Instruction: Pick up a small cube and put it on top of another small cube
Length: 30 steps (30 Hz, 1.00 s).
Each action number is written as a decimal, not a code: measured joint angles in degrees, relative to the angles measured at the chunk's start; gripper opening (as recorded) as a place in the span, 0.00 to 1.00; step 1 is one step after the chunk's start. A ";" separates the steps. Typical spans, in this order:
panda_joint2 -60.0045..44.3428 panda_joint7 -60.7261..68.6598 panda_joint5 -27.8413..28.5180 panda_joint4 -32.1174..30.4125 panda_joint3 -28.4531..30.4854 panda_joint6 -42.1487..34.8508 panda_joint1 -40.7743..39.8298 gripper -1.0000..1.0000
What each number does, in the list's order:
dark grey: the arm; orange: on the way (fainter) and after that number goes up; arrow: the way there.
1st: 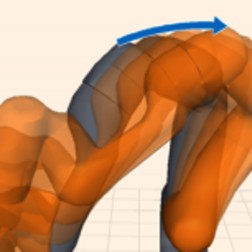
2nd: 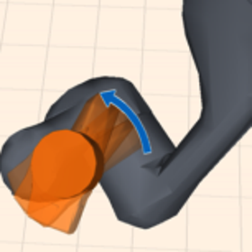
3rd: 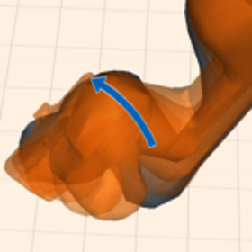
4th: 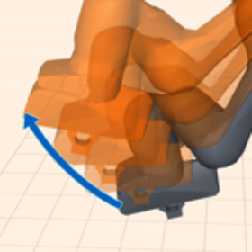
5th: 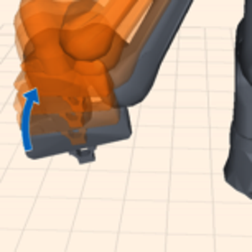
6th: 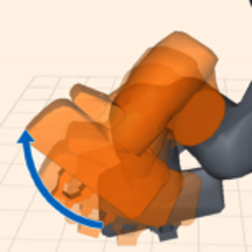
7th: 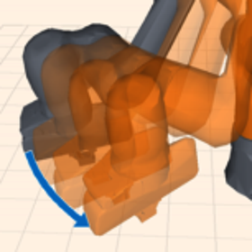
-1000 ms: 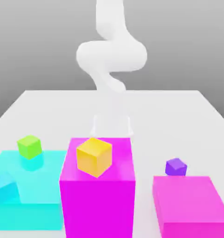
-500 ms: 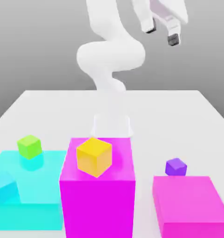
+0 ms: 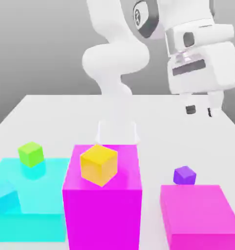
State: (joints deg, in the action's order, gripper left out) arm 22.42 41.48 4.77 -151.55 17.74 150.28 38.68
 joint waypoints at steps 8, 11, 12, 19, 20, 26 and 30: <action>-5.35 20.15 0.28 -4.44 3.35 4.17 7.95 0.50; -7.37 27.76 0.28 -6.10 4.45 5.73 10.81 0.50; -8.05 30.32 0.27 -6.66 4.81 6.25 11.76 0.50; -12.82 48.30 -0.01 -10.55 6.74 9.91 17.91 0.50; -13.50 50.92 -0.11 -11.10 6.91 10.45 18.70 0.50; -17.60 66.52 -0.59 -14.44 7.29 13.60 22.81 0.50; -20.27 73.33 1.10 -15.97 7.05 15.19 24.20 0.50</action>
State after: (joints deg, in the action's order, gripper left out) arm 2.15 114.81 5.87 -167.52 24.79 165.47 62.88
